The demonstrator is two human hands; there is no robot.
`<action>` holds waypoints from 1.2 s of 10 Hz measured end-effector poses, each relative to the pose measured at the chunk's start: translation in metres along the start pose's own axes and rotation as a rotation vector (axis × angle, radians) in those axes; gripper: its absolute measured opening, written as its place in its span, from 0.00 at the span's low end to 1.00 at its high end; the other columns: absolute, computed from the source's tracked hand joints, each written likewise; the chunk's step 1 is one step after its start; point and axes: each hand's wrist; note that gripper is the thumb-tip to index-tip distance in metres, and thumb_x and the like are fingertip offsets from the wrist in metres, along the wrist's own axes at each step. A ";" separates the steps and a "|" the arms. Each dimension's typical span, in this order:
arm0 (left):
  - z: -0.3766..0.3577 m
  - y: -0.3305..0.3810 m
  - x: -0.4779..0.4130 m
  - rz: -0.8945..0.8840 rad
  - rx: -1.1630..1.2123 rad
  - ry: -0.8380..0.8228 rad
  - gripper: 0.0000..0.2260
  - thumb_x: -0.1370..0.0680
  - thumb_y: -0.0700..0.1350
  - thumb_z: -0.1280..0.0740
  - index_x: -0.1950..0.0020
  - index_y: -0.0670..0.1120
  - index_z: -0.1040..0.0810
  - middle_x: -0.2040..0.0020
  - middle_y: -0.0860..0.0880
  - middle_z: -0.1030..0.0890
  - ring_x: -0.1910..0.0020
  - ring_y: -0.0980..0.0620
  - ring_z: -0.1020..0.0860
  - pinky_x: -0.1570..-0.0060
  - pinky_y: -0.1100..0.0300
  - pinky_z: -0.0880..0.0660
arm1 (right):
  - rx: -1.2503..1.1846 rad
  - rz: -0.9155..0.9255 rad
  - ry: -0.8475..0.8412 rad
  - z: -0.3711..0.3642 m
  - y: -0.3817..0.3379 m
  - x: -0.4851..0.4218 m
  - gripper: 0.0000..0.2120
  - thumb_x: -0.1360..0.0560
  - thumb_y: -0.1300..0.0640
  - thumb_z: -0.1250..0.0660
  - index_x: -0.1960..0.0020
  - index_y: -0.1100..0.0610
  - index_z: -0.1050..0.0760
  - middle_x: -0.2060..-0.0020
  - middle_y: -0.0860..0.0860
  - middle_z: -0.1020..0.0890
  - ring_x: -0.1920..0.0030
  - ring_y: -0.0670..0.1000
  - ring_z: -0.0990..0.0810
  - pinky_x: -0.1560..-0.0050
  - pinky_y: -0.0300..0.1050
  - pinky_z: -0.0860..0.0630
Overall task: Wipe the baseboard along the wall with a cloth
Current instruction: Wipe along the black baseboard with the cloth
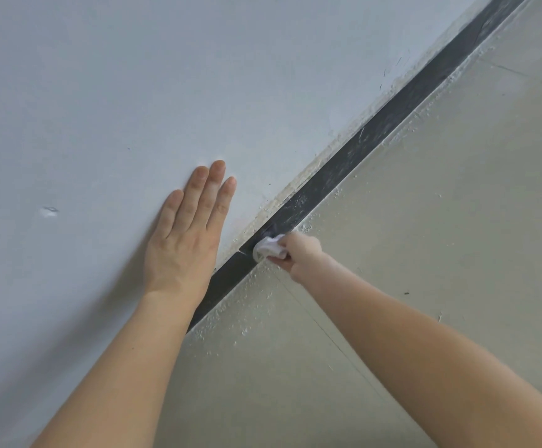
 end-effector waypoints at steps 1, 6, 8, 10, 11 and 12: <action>0.002 -0.001 -0.001 0.002 0.018 -0.009 0.42 0.23 0.46 0.34 0.22 0.45 0.63 0.25 0.44 0.69 0.26 0.45 0.68 0.28 0.52 0.63 | -0.294 0.055 0.056 0.022 -0.029 0.003 0.15 0.27 0.70 0.42 0.40 0.69 0.31 0.45 0.61 0.22 0.63 0.53 0.20 0.64 0.43 0.18; 0.007 -0.020 0.019 -0.060 0.096 -0.029 0.36 0.24 0.34 0.47 0.24 0.45 0.67 0.27 0.44 0.73 0.28 0.46 0.73 0.29 0.52 0.67 | 0.112 -0.357 -0.218 -0.048 0.146 0.047 0.17 0.24 0.64 0.39 0.35 0.65 0.30 0.51 0.59 0.20 0.59 0.52 0.20 0.65 0.41 0.22; 0.005 -0.033 0.045 -0.083 0.152 -0.089 0.32 0.28 0.33 0.61 0.24 0.44 0.68 0.26 0.46 0.72 0.28 0.48 0.72 0.29 0.53 0.66 | -0.100 -0.299 -0.163 -0.060 0.103 0.038 0.15 0.25 0.72 0.43 0.38 0.70 0.30 0.44 0.63 0.23 0.52 0.57 0.22 0.50 0.46 0.21; 0.003 -0.032 0.044 -0.062 0.172 -0.074 0.35 0.27 0.32 0.51 0.23 0.45 0.63 0.26 0.48 0.72 0.28 0.50 0.73 0.30 0.54 0.68 | -0.118 -0.172 -0.078 -0.023 0.034 0.028 0.09 0.26 0.74 0.45 0.54 0.67 0.27 0.48 0.64 0.24 0.61 0.55 0.23 0.72 0.43 0.21; 0.001 -0.030 0.043 -0.022 0.201 -0.054 0.39 0.27 0.36 0.40 0.22 0.46 0.59 0.25 0.49 0.70 0.26 0.51 0.69 0.28 0.54 0.67 | -0.247 -0.040 -0.033 0.000 -0.003 0.024 0.13 0.25 0.72 0.46 0.42 0.68 0.29 0.50 0.63 0.24 0.60 0.55 0.23 0.71 0.40 0.20; 0.001 -0.027 0.043 -0.013 0.214 -0.042 0.36 0.26 0.40 0.41 0.22 0.46 0.58 0.24 0.49 0.68 0.25 0.50 0.66 0.27 0.53 0.65 | -0.378 0.087 0.056 0.022 -0.033 0.024 0.14 0.24 0.67 0.44 0.39 0.65 0.29 0.57 0.59 0.23 0.62 0.53 0.22 0.64 0.42 0.19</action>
Point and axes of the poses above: each hand's wrist, its own x-axis away from the middle knuckle, its own z-axis out of the back of the hand, y = z × x
